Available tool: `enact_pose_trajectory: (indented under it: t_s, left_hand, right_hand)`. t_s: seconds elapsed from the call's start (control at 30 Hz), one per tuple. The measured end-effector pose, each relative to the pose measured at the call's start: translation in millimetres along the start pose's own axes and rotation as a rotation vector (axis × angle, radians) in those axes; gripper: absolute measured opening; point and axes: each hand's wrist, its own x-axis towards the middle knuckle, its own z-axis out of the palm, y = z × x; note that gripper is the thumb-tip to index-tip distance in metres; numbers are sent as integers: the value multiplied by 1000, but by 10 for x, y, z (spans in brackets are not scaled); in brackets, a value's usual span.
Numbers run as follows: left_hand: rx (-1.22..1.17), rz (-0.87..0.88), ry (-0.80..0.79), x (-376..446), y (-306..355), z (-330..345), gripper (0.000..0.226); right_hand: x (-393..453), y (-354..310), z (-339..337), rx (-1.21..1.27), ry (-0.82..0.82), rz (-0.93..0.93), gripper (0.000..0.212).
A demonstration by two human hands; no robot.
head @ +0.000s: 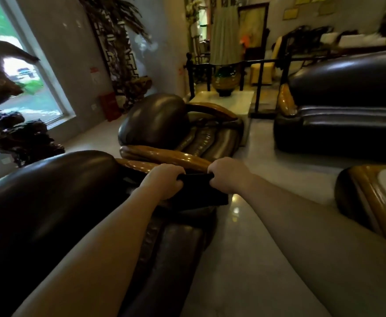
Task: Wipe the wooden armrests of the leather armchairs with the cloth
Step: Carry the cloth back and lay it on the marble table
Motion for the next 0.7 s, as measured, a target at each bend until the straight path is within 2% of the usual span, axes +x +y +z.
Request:
enact_pose_trajectory:
  t_s: [0.4,0.57,0.7]
  left_hand:
    - [34,355,-125,1403,1393,621,28]
    - [4,473,-164,2183,1788,929,27]
    - [-11,547,-207,2856,2060,1153,27]
  right_hand:
    - [-531,1650,-98,-7,-43,348,7]
    - [-428,2301,-119,19,-43,502,19]
    - [-246,2787,-136,0,-53,615,21]
